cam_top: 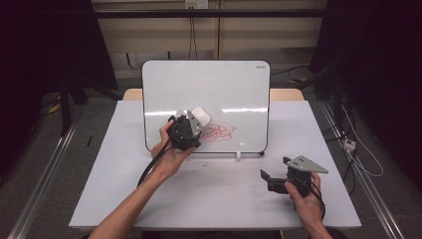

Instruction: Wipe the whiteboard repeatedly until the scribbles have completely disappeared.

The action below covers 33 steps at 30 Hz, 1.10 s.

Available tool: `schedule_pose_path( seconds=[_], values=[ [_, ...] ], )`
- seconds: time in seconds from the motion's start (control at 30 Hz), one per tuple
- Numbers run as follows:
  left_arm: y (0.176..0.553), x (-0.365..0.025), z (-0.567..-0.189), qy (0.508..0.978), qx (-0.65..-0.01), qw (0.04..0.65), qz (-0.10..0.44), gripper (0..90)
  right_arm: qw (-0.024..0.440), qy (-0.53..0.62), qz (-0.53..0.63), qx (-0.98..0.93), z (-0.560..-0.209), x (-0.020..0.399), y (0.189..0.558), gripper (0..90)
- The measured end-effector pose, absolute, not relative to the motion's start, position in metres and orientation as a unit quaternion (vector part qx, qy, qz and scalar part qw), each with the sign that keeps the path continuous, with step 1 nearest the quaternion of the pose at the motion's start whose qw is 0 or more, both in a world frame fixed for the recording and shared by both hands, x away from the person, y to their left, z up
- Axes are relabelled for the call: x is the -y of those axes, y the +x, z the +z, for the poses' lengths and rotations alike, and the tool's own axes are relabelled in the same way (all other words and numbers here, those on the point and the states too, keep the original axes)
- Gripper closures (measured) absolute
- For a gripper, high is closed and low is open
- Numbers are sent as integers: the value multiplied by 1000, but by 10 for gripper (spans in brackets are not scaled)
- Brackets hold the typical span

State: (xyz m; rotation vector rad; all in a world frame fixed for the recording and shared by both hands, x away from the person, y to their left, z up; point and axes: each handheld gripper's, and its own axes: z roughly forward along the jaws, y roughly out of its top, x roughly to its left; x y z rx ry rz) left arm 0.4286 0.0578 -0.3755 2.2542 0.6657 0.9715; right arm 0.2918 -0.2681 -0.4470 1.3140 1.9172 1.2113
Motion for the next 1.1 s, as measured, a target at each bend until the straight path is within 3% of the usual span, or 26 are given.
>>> schedule_pose_path(
  seconds=[0.27, 0.5, 1.1],
  values=[
    [440, -62, -362, 842, -264, 296, 367, 311, 257, 484, 446, -708, -447, 268, 292, 55],
    [431, -53, -372, 837, -262, 289, 384, 311, 259, 481, 447, -708, -447, 267, 291, 56],
    [408, -33, -403, 854, -238, 292, 360, 303, 257, 481, 449, -708, -447, 267, 291, 55]
  ],
)
